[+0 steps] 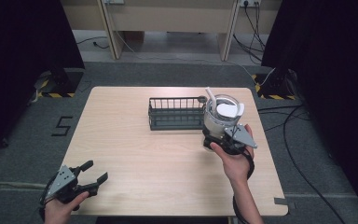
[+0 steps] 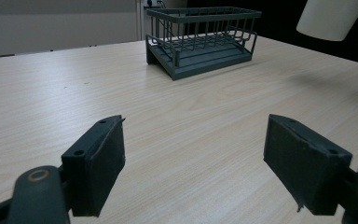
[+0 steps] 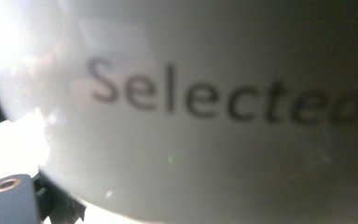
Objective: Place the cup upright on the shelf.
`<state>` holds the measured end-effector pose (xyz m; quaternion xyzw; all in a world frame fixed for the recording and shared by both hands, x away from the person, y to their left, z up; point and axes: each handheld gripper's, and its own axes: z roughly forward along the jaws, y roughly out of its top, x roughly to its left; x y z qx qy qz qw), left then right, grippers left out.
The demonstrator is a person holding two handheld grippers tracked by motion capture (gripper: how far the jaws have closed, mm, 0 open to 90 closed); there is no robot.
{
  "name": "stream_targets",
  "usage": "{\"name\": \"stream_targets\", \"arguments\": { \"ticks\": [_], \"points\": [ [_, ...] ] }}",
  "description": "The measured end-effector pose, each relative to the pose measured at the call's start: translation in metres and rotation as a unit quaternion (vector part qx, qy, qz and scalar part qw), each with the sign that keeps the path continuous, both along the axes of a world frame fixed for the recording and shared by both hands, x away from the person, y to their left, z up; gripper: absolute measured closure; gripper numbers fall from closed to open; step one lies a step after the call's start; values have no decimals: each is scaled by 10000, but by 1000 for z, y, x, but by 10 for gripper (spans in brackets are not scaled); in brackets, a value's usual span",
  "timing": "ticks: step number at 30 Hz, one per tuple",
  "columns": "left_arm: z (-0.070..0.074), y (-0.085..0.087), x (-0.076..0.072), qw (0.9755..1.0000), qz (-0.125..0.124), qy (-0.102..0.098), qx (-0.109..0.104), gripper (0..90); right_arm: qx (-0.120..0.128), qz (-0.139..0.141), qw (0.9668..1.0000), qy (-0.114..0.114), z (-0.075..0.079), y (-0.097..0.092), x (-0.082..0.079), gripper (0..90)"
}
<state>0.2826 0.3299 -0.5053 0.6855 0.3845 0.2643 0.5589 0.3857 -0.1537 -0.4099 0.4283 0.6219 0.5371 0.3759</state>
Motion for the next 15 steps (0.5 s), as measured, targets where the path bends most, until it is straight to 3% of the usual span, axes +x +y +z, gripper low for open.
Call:
{"name": "stream_targets", "arguments": {
  "ticks": [15],
  "points": [
    [0, 0, 0, 10000, -14, 3, -40, 197, 51, 41, 10000, -50, 10, 10, 14, 105]
  ]
}}
